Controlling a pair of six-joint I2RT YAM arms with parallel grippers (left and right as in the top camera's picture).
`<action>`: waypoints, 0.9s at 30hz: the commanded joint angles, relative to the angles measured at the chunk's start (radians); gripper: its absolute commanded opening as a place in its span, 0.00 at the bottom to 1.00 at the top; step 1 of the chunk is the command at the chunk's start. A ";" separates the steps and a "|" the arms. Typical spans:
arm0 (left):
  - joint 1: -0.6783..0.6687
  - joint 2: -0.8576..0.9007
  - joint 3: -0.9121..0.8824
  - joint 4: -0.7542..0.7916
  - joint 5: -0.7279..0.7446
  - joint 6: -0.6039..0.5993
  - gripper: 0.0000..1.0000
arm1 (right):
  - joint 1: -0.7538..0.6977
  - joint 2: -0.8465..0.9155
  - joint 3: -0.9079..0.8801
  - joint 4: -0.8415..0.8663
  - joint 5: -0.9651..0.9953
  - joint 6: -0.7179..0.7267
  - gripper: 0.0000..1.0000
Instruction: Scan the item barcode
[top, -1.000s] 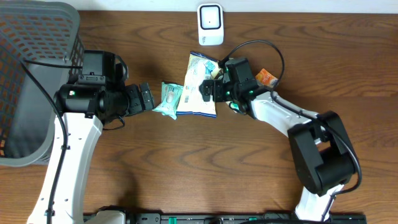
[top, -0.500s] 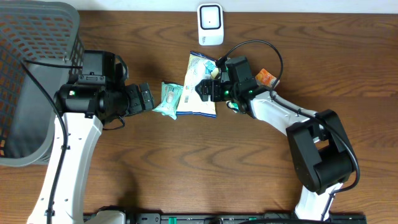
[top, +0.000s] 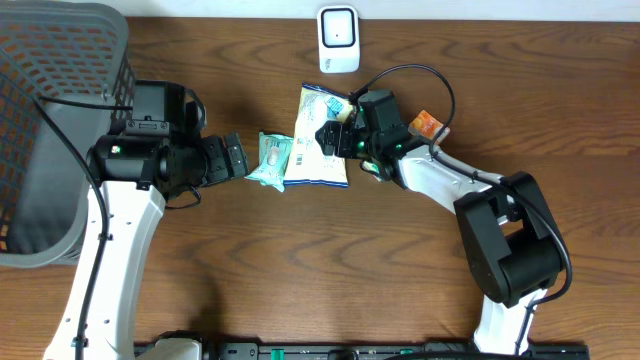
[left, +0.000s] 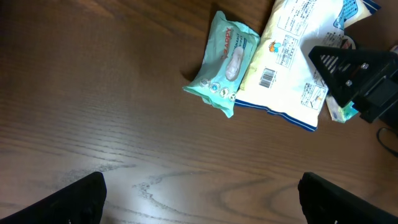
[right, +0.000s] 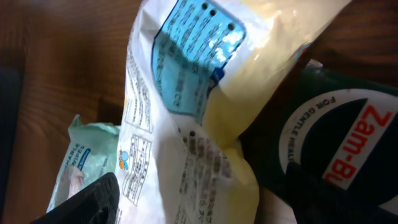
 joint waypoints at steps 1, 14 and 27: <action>0.005 0.001 0.003 -0.002 -0.006 0.010 0.98 | -0.064 0.053 -0.021 -0.031 0.068 0.033 0.80; 0.005 0.001 0.003 -0.002 -0.006 0.010 0.98 | -0.140 -0.210 -0.021 -0.142 -0.011 -0.135 0.79; 0.005 0.001 0.003 -0.002 -0.006 0.010 0.97 | 0.019 -0.056 -0.021 -0.100 0.130 -0.071 0.99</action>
